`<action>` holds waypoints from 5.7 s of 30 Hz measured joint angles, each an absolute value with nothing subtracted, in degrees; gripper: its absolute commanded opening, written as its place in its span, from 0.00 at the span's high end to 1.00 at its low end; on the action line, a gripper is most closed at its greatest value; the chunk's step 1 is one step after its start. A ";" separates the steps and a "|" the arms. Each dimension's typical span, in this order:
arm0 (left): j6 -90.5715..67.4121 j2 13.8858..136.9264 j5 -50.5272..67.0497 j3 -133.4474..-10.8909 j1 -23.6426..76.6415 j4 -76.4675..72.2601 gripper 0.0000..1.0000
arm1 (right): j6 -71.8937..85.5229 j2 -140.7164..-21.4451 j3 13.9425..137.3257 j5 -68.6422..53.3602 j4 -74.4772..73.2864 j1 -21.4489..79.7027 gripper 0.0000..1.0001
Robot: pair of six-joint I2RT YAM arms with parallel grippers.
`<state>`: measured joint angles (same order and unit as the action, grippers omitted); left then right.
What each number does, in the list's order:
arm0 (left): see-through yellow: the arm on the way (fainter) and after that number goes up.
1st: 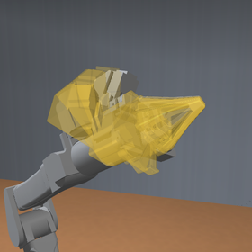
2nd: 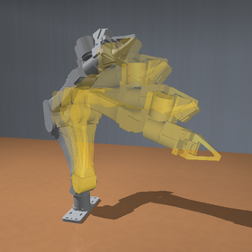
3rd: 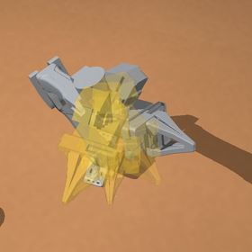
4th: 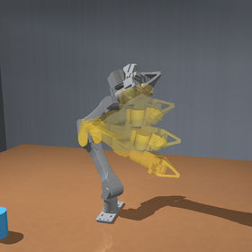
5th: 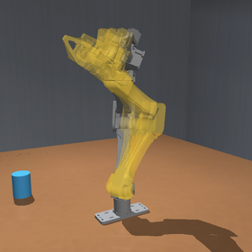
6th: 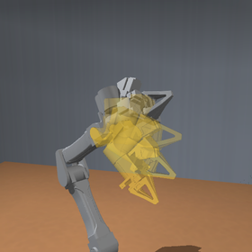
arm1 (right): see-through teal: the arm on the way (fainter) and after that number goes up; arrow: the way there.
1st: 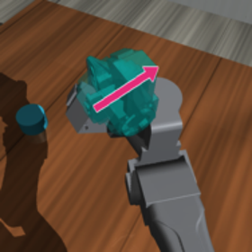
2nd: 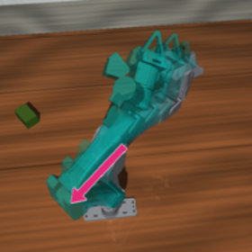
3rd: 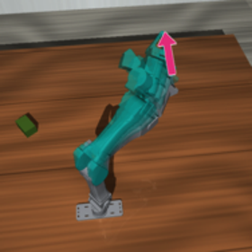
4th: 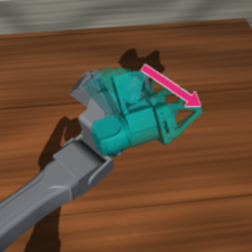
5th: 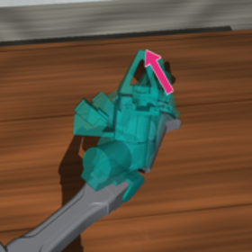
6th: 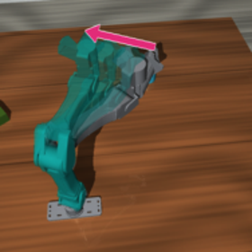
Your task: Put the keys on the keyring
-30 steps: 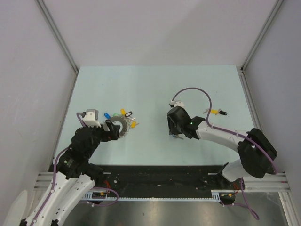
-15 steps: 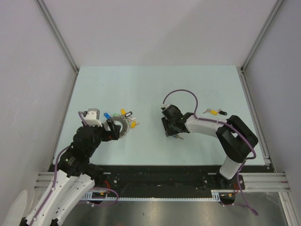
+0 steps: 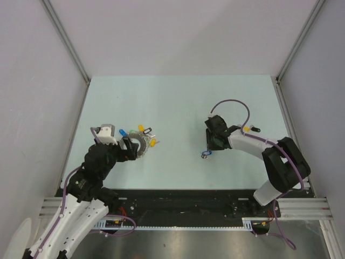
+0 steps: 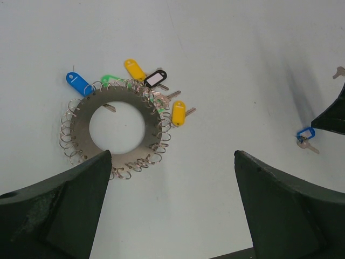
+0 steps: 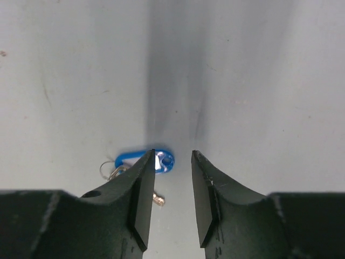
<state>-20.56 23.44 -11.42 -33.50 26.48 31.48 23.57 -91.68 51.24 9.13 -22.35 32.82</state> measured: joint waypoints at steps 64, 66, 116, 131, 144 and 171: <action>-47.29 74.72 -18.28 -39.77 27.81 24.40 0.58 | 8.62 -54.78 32.34 11.27 6.35 31.83 0.01; -47.99 75.96 -18.72 -39.90 28.34 24.08 0.59 | 8.40 -54.92 32.34 11.16 6.35 31.83 0.01; -4.91 87.90 -17.61 -56.75 40.66 40.10 0.58 | 5.50 -56.73 32.25 6.85 7.66 32.40 0.02; 7.84 99.48 -23.00 -59.70 45.63 40.84 0.57 | 4.43 -56.73 32.25 6.57 8.05 32.95 0.02; 9.13 101.23 -23.40 -59.86 46.19 37.87 0.76 | 4.27 -57.12 32.25 6.48 8.05 33.19 0.02; -22.70 102.94 -22.24 -70.78 46.37 40.51 0.55 | 4.21 -57.58 32.25 6.35 8.27 33.26 0.02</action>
<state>-22.70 102.94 -22.24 -70.78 46.37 40.51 4.21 -57.58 32.25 6.35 8.27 33.26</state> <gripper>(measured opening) 0.237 0.980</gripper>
